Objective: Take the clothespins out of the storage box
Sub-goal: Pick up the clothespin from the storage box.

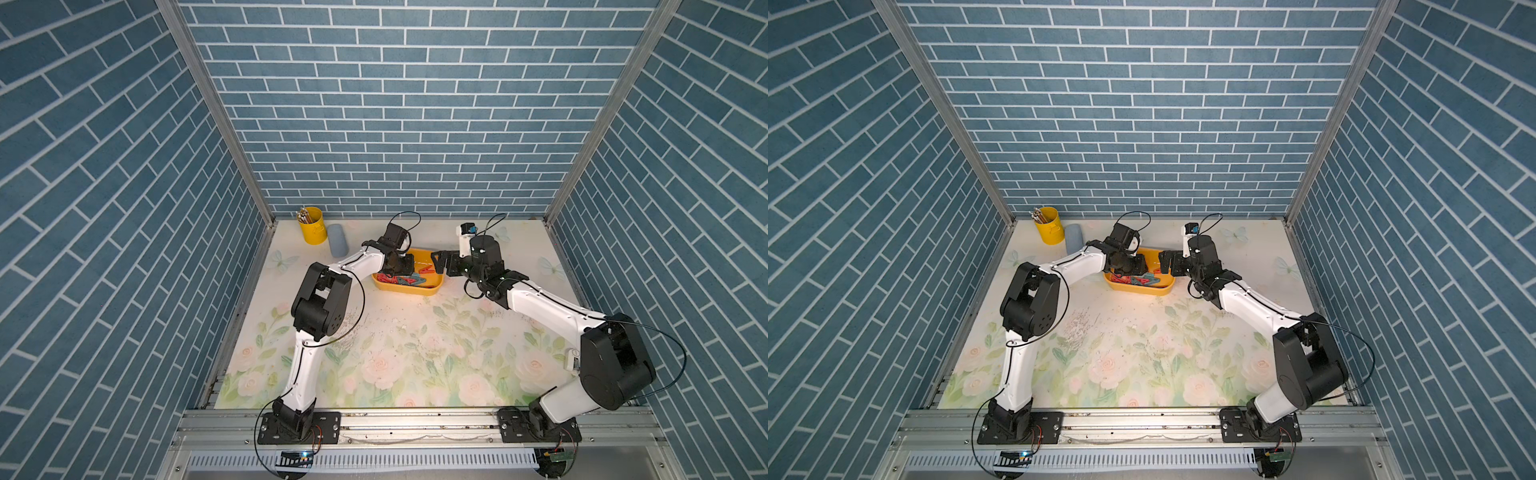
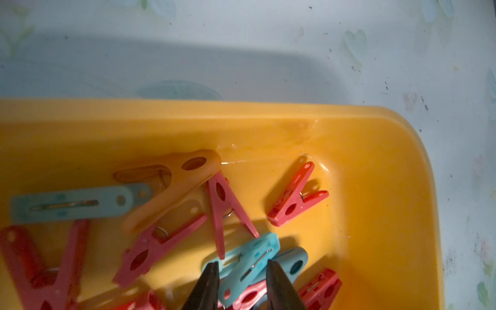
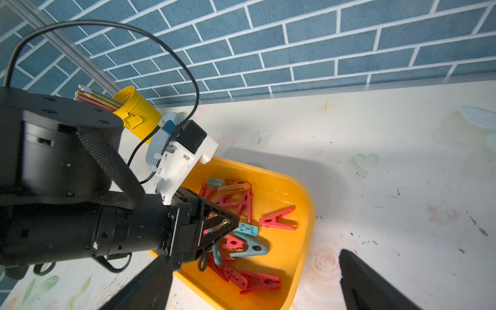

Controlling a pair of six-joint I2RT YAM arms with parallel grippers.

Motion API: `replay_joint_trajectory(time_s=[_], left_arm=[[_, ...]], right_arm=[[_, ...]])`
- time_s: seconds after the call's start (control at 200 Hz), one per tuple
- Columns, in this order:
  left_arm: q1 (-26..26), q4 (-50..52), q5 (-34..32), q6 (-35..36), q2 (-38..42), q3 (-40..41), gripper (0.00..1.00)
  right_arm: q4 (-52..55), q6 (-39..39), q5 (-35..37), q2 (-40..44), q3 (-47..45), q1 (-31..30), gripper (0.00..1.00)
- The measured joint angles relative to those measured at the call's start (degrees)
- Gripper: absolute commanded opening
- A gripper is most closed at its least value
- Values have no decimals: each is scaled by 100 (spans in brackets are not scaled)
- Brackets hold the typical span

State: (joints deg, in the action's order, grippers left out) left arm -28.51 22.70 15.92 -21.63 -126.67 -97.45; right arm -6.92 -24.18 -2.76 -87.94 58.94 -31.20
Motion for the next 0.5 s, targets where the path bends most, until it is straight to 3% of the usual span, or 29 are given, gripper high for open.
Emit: replay_joint_trajectory(time_s=[0.14, 0.4, 0.5], left_arm=[[0, 37, -31, 26, -109, -166, 27], [0, 85, 11, 66, -157, -164, 29], [0, 87, 37, 66, -157, -151, 19]], right_arm=[[0, 0, -2, -2, -11, 0, 99], [0, 0, -2, -2, -20, 0, 99], [-2, 0, -2, -2, -20, 0, 99]])
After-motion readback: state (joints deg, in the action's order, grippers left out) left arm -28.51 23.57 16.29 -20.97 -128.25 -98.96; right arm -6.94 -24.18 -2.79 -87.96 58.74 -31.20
